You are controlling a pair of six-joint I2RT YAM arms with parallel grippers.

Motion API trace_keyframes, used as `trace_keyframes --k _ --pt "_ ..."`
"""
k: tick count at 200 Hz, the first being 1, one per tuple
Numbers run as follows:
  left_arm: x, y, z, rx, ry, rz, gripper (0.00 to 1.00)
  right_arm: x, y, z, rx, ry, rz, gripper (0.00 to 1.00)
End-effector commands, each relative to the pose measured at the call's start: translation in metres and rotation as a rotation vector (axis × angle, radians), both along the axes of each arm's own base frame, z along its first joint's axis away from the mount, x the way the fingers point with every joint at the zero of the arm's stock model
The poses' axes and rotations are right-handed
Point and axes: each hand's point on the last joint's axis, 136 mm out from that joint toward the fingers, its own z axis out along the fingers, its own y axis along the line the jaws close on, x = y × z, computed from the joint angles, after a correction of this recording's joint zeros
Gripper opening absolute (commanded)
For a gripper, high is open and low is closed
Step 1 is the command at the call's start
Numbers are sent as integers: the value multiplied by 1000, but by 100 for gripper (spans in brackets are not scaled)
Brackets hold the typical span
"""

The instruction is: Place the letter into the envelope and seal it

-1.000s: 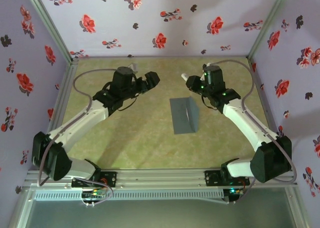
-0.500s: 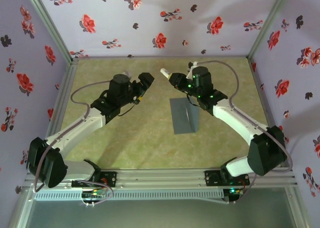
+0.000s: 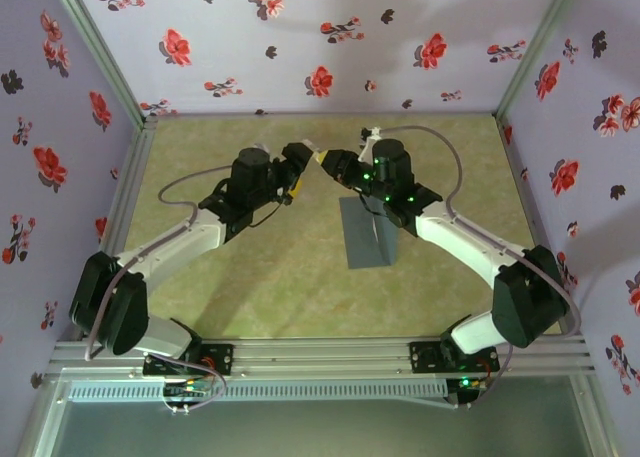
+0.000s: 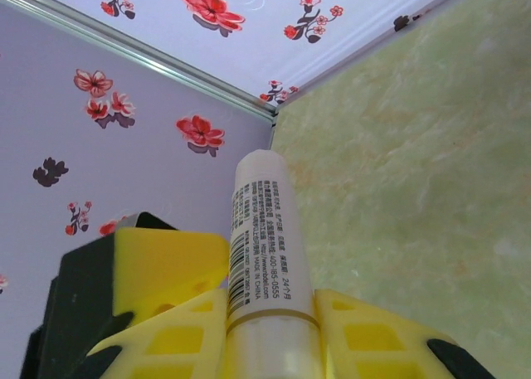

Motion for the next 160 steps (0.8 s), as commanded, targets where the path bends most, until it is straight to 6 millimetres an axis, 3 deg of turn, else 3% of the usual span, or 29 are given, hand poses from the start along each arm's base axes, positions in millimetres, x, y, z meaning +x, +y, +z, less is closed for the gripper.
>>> trace_keyframes --k 1,58,160 --pt "13 0 29 -99 -62 26 89 -4 8 3 45 -14 28 0" --pt "27 -12 27 -177 -53 6 80 -8 16 3 89 -17 57 0" --pt "32 -23 27 -208 -54 -22 46 -9 25 -2 111 -8 89 0"
